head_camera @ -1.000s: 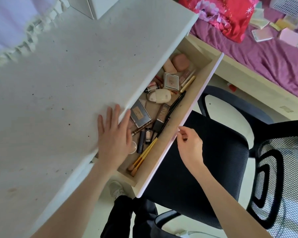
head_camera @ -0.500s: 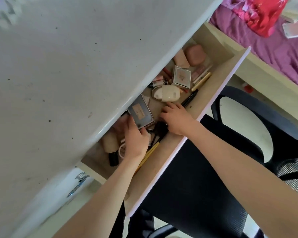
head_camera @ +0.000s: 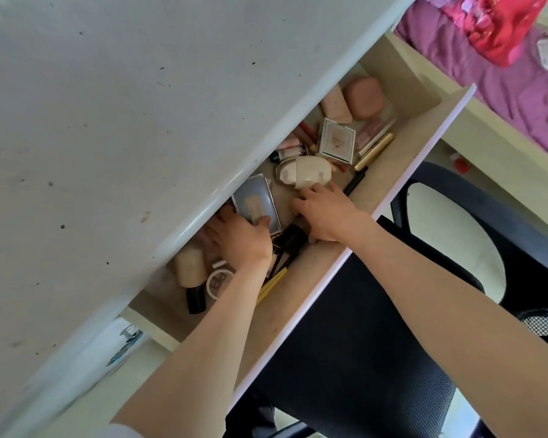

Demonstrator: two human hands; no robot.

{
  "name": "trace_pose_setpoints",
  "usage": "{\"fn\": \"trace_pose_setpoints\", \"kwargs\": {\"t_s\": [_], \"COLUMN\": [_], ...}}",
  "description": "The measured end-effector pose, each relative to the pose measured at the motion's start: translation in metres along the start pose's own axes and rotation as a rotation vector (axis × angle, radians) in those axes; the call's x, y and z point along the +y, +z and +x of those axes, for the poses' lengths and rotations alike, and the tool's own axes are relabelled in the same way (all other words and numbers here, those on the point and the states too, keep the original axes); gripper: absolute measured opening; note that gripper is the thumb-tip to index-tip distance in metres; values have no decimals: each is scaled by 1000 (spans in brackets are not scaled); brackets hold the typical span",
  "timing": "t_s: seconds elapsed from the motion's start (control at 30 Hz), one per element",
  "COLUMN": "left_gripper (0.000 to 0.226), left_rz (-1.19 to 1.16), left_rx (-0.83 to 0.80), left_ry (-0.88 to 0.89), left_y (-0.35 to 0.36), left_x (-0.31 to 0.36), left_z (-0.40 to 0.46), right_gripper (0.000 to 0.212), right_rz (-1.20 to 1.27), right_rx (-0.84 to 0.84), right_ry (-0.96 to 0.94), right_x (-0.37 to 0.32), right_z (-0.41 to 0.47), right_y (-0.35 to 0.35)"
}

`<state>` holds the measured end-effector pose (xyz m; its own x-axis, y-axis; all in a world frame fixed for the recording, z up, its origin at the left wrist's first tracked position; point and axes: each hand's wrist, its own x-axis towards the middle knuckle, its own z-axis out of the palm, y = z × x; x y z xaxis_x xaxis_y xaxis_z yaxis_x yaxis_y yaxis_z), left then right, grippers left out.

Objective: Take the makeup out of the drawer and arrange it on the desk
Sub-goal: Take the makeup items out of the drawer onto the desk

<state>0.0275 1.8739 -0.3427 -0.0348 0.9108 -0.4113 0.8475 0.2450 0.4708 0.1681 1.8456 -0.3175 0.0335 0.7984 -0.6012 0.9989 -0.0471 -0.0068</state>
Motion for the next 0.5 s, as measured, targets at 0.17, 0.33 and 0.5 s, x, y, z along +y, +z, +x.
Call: {"fn": "trace_pose_setpoints", "kwargs": {"t_s": [0.17, 0.33, 0.5], "left_gripper": [44, 69, 62], "left_rz": [-6, 277, 92], "left_rx": [-11, -29, -123], "left_ry": [7, 65, 35], "left_y": [0, 3, 6], "left_x": [1, 2, 4], "left_z": [0, -5, -2], "right_gripper": [42, 44, 38], "right_rz": [49, 78, 75], "right_rx": [17, -8, 23], "right_ry": [-9, -20, 0], "right_x": [6, 8, 4], "right_z": [-2, -9, -13], "right_y": [-2, -3, -4]}}
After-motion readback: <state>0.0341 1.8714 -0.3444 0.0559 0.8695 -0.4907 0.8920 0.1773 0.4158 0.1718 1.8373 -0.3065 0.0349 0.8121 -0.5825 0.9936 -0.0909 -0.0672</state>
